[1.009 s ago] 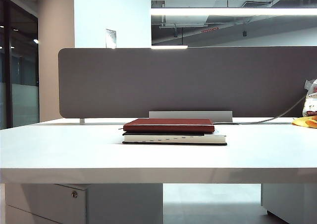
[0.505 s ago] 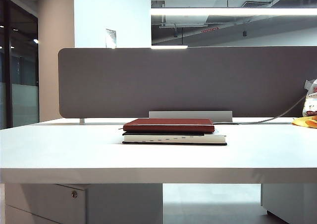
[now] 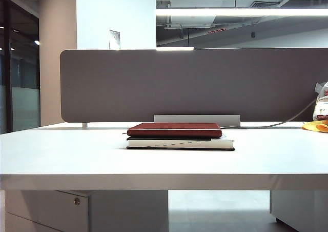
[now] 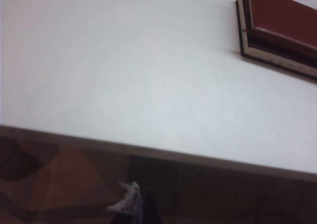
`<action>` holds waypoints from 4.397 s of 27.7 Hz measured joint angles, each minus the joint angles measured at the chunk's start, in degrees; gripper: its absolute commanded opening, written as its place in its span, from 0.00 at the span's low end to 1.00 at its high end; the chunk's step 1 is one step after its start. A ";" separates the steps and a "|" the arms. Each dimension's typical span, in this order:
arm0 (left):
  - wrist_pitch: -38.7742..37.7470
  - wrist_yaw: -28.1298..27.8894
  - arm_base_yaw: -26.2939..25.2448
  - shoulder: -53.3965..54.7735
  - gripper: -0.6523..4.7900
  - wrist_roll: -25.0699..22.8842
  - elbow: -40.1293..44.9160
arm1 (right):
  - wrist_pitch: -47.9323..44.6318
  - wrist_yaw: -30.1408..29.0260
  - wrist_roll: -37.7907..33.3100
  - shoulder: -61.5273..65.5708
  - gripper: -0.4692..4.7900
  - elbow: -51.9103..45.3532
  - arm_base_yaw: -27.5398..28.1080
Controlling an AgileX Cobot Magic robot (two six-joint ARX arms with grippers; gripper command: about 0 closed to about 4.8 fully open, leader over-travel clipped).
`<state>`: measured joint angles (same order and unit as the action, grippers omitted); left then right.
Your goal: Pick up the red book and place it on top of the black book.
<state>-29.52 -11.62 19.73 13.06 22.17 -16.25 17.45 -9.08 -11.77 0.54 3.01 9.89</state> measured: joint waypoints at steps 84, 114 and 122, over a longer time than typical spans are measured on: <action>21.84 -8.59 -0.04 -0.13 0.11 -14.69 15.80 | 0.00 -1.49 0.00 0.00 0.08 0.00 0.11; 21.70 -6.40 -15.06 -12.31 0.11 -14.69 15.78 | 0.00 -1.49 0.00 0.00 0.08 0.00 0.11; 21.73 -6.40 -15.06 -12.92 0.11 -14.69 15.78 | 0.00 -1.49 0.00 0.00 0.08 0.00 0.11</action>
<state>-7.79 -18.02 4.67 0.14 7.49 -0.47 17.45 -10.57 -11.77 0.54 3.01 10.00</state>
